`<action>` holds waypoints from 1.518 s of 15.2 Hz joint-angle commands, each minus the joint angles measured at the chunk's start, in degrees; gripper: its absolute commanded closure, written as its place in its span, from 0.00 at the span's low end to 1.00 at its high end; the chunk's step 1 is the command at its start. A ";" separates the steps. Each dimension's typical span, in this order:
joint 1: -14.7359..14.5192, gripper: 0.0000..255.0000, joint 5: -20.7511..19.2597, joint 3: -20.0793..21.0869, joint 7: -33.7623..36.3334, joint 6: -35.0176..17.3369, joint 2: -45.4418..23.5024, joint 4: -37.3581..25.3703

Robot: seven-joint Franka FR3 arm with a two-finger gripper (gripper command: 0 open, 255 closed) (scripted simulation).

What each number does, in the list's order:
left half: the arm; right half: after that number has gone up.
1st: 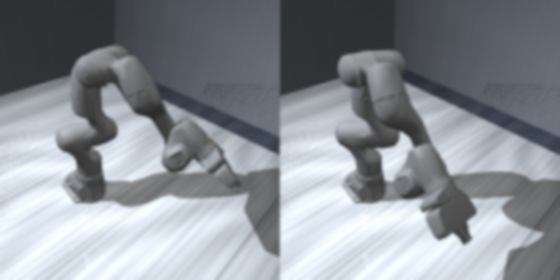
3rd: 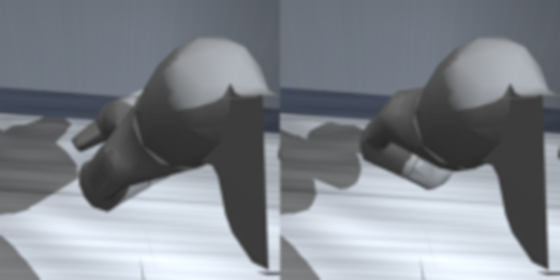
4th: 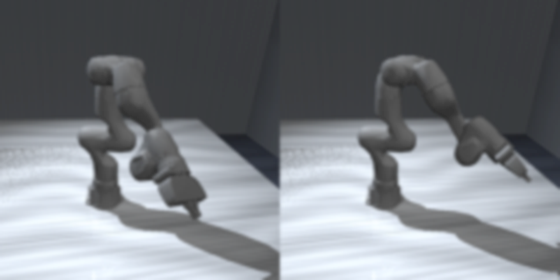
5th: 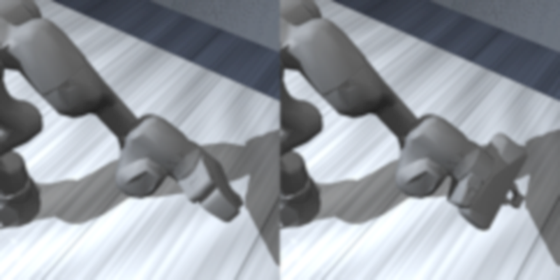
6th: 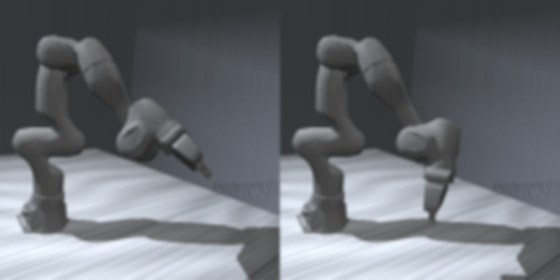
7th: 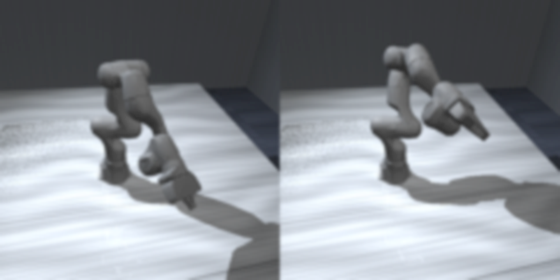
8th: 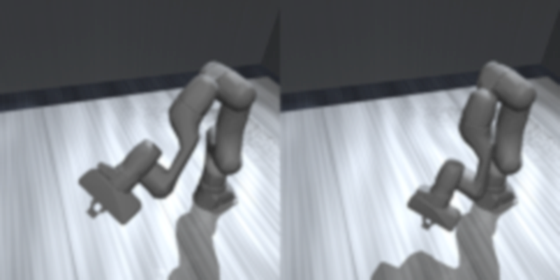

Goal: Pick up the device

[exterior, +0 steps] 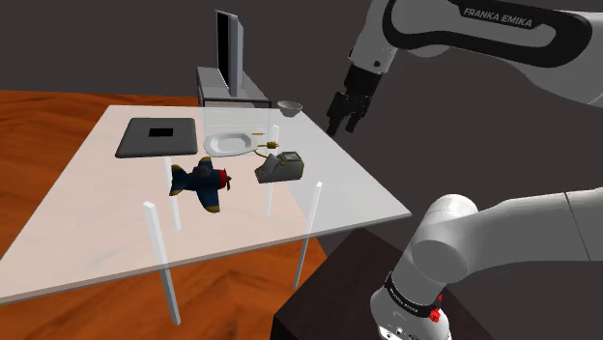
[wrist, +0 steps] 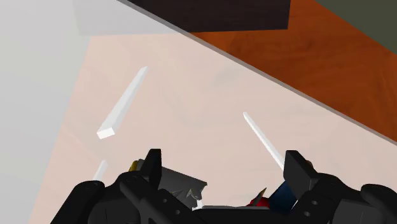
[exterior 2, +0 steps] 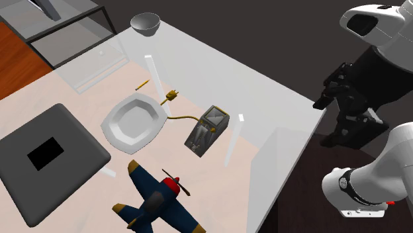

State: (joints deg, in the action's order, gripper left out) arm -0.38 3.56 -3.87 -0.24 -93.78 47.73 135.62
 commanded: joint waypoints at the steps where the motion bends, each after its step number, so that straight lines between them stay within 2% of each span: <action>1: 0.00 0.00 0.00 0.00 0.00 0.00 0.00 0.00; 12: -0.06 0.00 -3.87 -2.93 -6.69 -18.15 -19.81 -1.26; 23: 0.01 0.00 -5.24 -5.24 -12.40 -31.08 -43.33 -11.88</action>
State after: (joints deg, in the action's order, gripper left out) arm -0.32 -1.61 -9.08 -12.33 -123.92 6.39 124.82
